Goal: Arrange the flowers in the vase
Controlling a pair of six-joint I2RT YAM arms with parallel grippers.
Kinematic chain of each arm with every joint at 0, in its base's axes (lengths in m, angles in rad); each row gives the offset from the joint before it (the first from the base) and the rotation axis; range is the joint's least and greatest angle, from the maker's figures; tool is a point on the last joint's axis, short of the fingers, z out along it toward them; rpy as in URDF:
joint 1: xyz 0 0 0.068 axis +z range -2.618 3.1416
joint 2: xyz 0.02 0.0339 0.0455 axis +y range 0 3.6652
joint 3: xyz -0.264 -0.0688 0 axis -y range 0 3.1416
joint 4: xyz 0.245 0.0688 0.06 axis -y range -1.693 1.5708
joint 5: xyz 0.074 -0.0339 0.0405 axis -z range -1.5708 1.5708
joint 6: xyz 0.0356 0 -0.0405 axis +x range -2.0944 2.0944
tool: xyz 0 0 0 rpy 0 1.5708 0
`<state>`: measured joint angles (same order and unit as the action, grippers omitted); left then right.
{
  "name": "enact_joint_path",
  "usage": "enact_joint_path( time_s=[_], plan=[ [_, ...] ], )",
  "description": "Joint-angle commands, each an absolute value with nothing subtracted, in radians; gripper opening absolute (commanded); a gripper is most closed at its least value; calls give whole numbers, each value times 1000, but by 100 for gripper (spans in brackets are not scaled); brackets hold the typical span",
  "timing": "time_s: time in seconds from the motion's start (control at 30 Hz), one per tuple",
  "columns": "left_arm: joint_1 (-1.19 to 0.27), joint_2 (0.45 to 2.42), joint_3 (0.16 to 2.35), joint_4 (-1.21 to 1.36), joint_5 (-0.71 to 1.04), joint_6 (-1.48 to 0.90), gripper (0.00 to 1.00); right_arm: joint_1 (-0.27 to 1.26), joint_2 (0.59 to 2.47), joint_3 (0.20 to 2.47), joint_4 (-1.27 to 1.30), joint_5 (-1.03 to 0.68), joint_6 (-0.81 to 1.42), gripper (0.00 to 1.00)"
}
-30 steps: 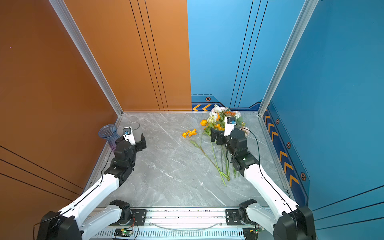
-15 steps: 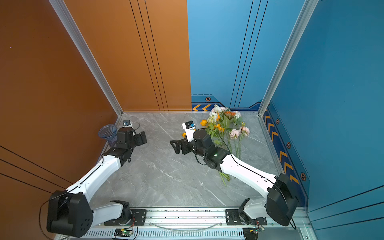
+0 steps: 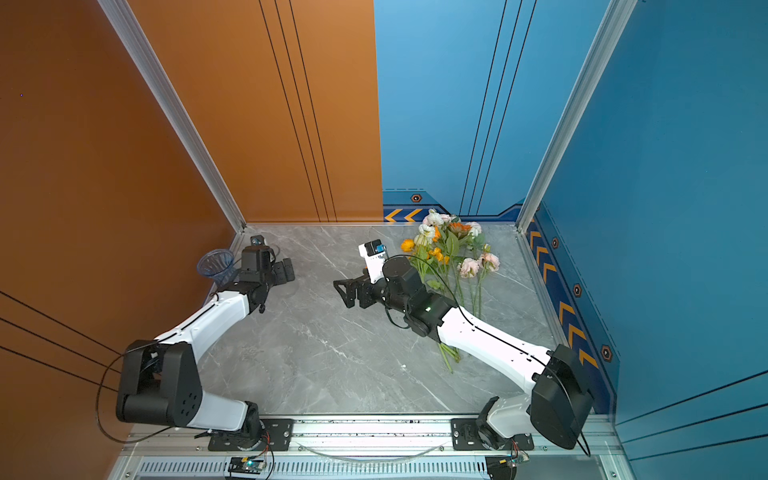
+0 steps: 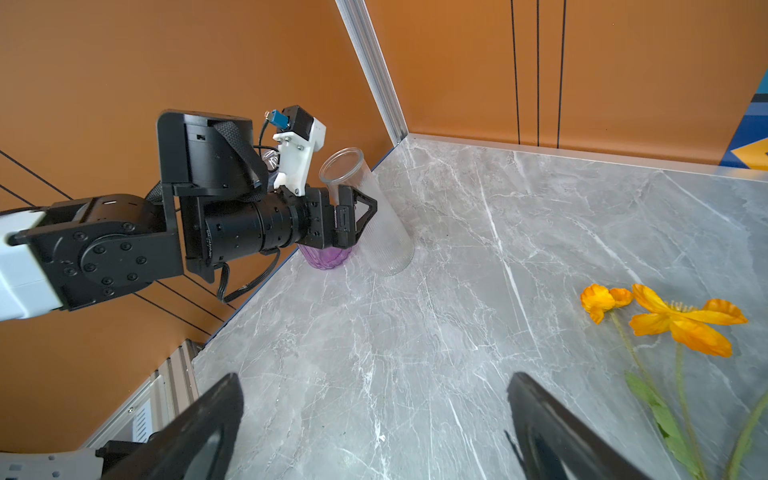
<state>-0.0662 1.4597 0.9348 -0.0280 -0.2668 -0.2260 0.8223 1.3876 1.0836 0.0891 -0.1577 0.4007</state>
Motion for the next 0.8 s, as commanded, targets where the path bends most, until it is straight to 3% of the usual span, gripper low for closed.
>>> enact_joint_path(
  time_s=[0.0, 0.47, 0.67, 0.77],
  plan=[
    [-54, 1488, 973, 29, -226, -199, 98, 825, 1397, 1108, 97, -176, 390, 100],
    [-49, 1572, 1018, 77, -235, -140, 99, 825, 1421, 1109, 102, -186, 405, 100],
    [-48, 1569, 1004, 92, -226, -123, 87, 827, 1425, 1108, 98, -188, 409, 100],
    [-49, 1565, 1001, 96, -212, -116, 75, 827, 1425, 1105, 97, -190, 414, 100]
  ],
)
